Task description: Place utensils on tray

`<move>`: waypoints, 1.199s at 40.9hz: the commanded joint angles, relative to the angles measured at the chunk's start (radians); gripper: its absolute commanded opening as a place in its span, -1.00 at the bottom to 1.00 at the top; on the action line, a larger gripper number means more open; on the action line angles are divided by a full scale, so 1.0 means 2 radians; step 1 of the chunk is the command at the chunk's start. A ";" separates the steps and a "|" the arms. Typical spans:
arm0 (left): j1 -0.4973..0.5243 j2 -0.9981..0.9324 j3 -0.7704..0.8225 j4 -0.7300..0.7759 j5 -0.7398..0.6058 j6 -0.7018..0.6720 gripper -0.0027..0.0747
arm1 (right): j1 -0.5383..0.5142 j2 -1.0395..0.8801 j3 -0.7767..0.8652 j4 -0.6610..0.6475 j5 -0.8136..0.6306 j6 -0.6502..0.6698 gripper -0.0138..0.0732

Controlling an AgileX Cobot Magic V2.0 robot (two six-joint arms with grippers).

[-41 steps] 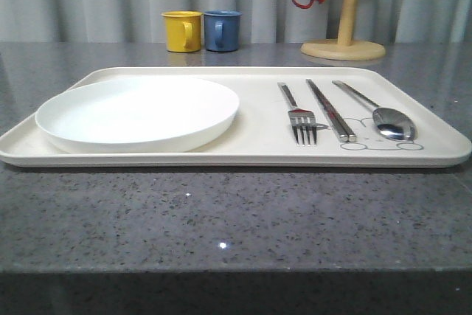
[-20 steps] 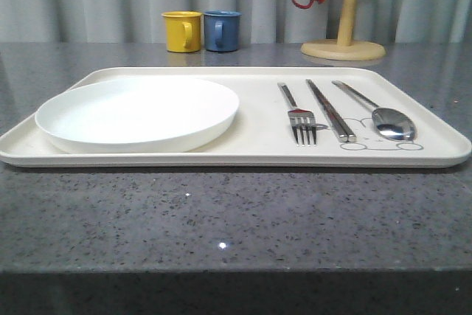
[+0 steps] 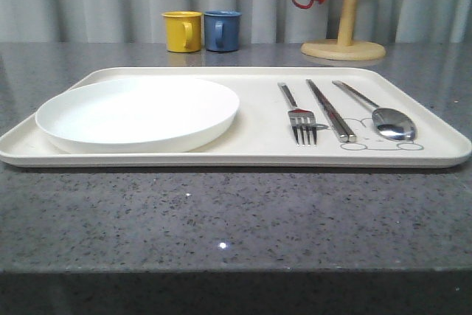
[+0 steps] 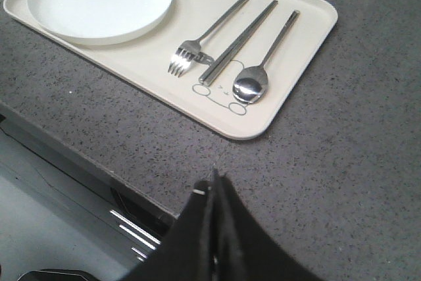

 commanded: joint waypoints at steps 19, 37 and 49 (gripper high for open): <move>-0.003 -0.009 -0.004 0.000 -0.046 0.001 -0.98 | -0.001 0.006 -0.011 -0.004 -0.035 -0.005 -0.84; 0.191 -0.238 0.263 -0.025 -0.310 0.001 -0.98 | -0.001 0.006 -0.011 -0.005 -0.035 -0.005 -0.84; 0.259 -0.332 0.383 -0.031 -0.404 0.001 -0.98 | -0.001 0.006 -0.011 -0.005 -0.035 -0.005 -0.84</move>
